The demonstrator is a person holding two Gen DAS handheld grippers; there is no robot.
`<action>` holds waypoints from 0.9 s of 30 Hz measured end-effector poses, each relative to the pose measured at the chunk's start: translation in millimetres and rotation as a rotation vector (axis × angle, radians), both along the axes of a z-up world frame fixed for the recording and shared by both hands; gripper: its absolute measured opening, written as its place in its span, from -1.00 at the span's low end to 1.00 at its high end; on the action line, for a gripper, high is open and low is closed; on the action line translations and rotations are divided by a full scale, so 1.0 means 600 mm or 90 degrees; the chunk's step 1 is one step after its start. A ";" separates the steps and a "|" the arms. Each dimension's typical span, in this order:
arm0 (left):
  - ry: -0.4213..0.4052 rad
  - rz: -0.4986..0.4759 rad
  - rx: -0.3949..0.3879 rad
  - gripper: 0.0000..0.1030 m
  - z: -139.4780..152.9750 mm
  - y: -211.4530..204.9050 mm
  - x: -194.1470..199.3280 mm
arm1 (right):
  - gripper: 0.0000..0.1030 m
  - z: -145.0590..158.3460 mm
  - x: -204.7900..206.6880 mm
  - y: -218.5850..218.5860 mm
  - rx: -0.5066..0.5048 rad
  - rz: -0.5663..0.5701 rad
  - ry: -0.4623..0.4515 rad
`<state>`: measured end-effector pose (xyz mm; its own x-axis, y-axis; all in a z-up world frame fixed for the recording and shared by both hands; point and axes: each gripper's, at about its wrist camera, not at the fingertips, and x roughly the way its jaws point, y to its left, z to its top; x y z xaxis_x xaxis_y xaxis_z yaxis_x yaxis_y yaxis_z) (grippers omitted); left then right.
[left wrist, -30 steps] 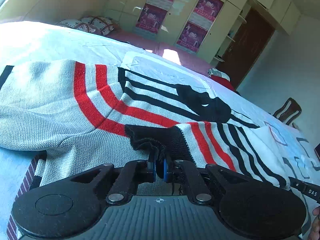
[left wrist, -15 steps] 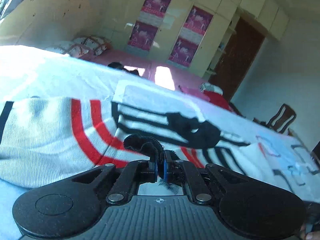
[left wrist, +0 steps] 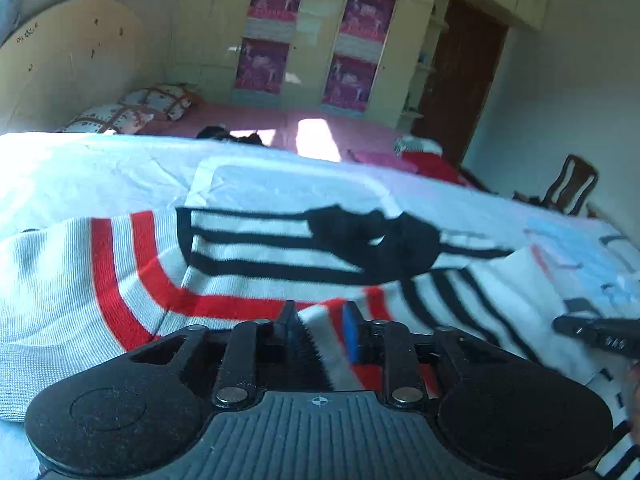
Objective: Fold small clothes
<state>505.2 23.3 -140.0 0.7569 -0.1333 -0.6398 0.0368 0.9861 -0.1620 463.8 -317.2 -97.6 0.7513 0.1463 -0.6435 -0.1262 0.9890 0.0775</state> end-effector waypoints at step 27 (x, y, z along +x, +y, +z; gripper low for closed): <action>-0.030 0.074 0.041 0.81 0.019 0.047 -0.048 | -0.45 0.046 0.029 -0.009 -0.030 -0.020 -0.040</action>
